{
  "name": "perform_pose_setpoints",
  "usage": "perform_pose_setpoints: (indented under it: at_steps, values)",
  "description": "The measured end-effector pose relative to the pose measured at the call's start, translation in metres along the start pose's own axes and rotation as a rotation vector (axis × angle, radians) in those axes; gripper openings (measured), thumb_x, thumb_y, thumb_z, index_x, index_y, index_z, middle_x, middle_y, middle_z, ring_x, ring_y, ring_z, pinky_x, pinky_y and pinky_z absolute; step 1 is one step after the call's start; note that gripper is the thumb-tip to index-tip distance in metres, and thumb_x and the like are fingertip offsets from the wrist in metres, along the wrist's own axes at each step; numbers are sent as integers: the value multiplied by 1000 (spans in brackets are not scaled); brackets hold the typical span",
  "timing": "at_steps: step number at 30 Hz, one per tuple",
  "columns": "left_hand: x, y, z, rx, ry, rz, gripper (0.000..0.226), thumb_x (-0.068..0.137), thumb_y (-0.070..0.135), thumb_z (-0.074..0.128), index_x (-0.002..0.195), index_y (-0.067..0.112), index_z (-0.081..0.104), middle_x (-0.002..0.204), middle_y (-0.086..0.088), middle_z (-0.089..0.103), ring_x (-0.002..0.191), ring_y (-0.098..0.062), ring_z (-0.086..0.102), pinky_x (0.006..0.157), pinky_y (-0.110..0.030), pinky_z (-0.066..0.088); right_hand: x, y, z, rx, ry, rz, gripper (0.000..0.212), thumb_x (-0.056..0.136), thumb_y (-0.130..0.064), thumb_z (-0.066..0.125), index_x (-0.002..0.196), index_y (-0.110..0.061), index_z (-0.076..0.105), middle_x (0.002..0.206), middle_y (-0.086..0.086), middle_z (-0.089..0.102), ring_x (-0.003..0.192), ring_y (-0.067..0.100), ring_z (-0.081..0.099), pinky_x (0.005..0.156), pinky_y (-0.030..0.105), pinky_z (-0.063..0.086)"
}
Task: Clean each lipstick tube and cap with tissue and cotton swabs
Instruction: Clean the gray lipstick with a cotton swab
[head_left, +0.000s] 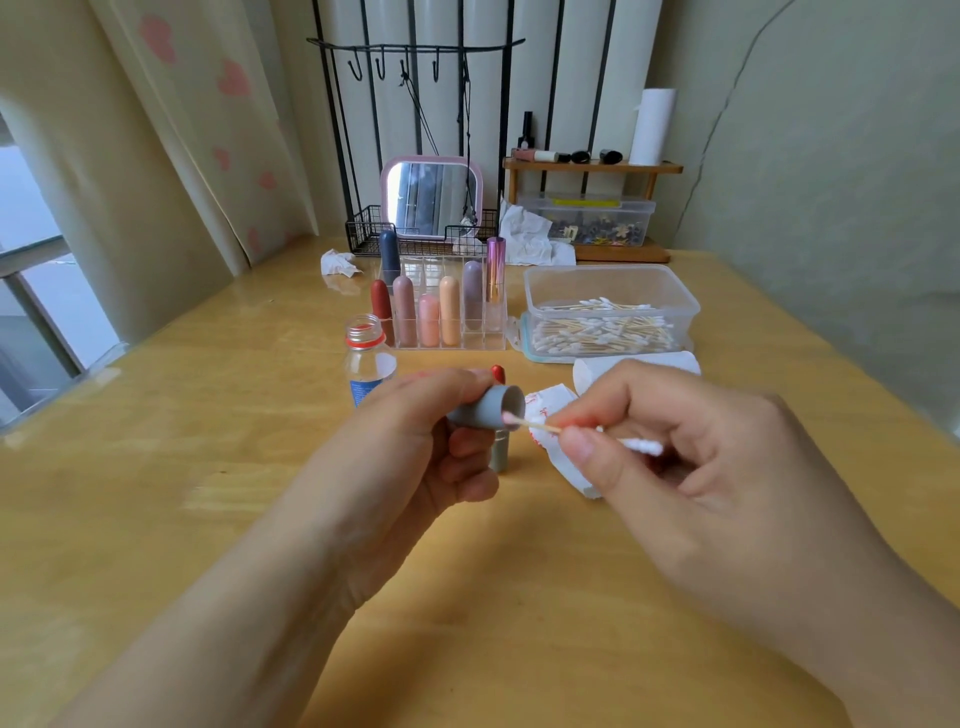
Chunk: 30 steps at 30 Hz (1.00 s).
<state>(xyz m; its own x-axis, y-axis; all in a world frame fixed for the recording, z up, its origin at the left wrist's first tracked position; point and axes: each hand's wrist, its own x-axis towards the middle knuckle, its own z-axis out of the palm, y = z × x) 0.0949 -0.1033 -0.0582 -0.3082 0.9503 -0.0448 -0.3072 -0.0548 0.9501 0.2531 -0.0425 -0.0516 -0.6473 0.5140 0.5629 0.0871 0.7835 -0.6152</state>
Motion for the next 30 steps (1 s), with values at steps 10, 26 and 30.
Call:
perform_pose_setpoints:
  at_steps: [10, 26, 30]
  values:
    - [-4, 4, 1, 30, -27, -18, 14, 61, 25, 58, 54, 13, 59, 49, 2, 31, 52, -14, 16, 39, -20, 22, 1, 10, 1, -329, 87, -141, 10, 86, -27, 55, 81, -24, 63, 46, -3, 46, 47, 9, 36, 40, 22, 30]
    - [0, 0, -3, 21, -57, 67, 25, 81, 11, 49, 58, 13, 60, 63, -7, 26, 51, -13, 23, 44, -21, 27, -1, 6, -2, -180, -13, -163, 9, 84, -28, 54, 78, -25, 60, 45, 0, 44, 40, 12, 34, 39, 16, 22]
    - [3, -1, -3, 20, -83, 74, 13, 66, 21, 55, 56, 14, 61, 52, 1, 30, 46, -13, 24, 40, -20, 31, 1, 8, -2, -294, 88, -144, 14, 86, -29, 52, 78, -23, 62, 47, -2, 50, 45, 7, 36, 40, 16, 27]
